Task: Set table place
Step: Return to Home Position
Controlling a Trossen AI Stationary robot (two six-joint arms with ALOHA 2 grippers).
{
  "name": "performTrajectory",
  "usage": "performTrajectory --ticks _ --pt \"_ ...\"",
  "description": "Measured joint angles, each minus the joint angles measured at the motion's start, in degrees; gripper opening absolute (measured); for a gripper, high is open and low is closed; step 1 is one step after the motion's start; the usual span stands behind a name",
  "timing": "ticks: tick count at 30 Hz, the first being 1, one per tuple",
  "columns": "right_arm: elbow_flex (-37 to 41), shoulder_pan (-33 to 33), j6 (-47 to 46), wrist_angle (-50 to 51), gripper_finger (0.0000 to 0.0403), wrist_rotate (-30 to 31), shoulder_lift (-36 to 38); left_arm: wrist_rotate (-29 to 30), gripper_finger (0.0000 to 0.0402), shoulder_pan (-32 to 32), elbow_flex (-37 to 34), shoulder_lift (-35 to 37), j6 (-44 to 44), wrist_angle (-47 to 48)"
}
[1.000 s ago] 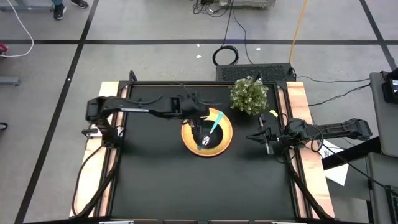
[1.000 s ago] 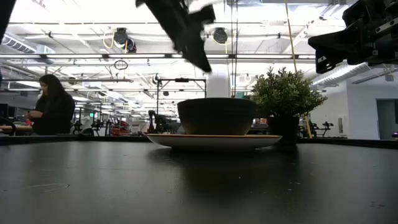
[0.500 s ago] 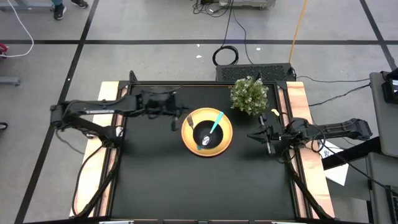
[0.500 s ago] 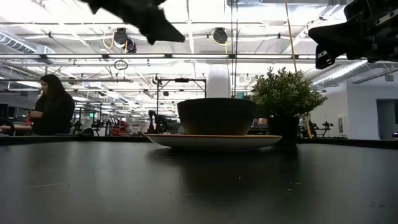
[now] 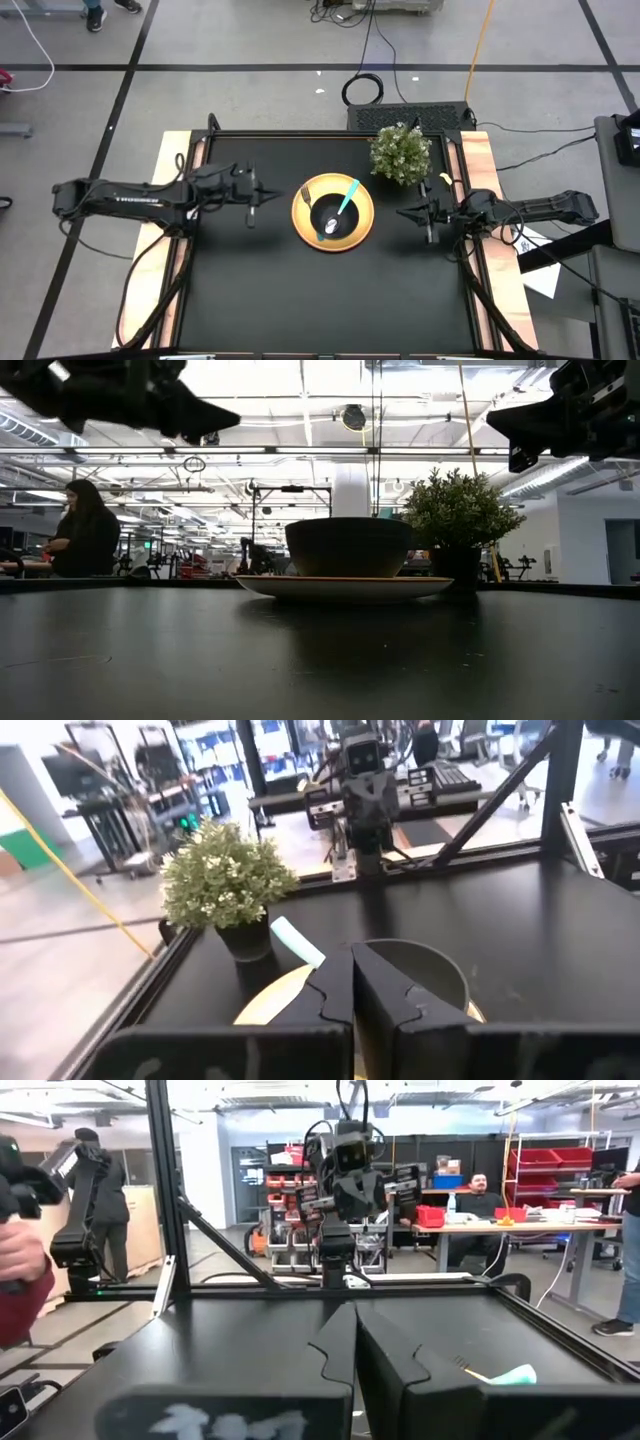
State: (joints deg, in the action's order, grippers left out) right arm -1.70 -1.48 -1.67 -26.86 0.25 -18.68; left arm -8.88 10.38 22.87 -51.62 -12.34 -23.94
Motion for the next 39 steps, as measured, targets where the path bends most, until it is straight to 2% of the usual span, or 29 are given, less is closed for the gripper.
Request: performTrajectory --ticks 4,8,12,16,27,31,39 --pt "0.0 0.0 -0.3 -0.8 0.0000 0.1 -0.1 -0.6 0.0001 0.8 -4.4 3.3 0.8 -2.6" --pt "0.0 0.0 -0.4 -1.7 0.0000 0.1 -0.1 -0.6 0.0001 3.4 -6.9 6.3 5.9 -5.4" --pt "0.0 0.0 -0.6 -1.7 0.0000 0.2 -0.1 -3.8 0.0001 5.6 -7.9 9.4 8.5 -4.3" --pt "0.0 0.0 -0.7 -1.9 0.0000 0.3 -0.1 -6.8 0.0000 4.9 -7.9 12.2 9.4 -3.5" --pt "0.0 0.0 -1.1 -1.7 0.0000 3.8 -0.1 1.6 0.0000 1.8 -7.9 21.8 7.5 7.4" --pt "0.0 0.1 -3.5 -1.5 0.0000 12.5 -0.1 4.3 0.0000 1.3 -8.0 23.3 7.5 11.4" --pt "0.0 0.0 -1.4 -1.7 0.0000 13.1 -0.1 5.8 0.0000 1.4 -18.4 27.9 7.8 2.7"
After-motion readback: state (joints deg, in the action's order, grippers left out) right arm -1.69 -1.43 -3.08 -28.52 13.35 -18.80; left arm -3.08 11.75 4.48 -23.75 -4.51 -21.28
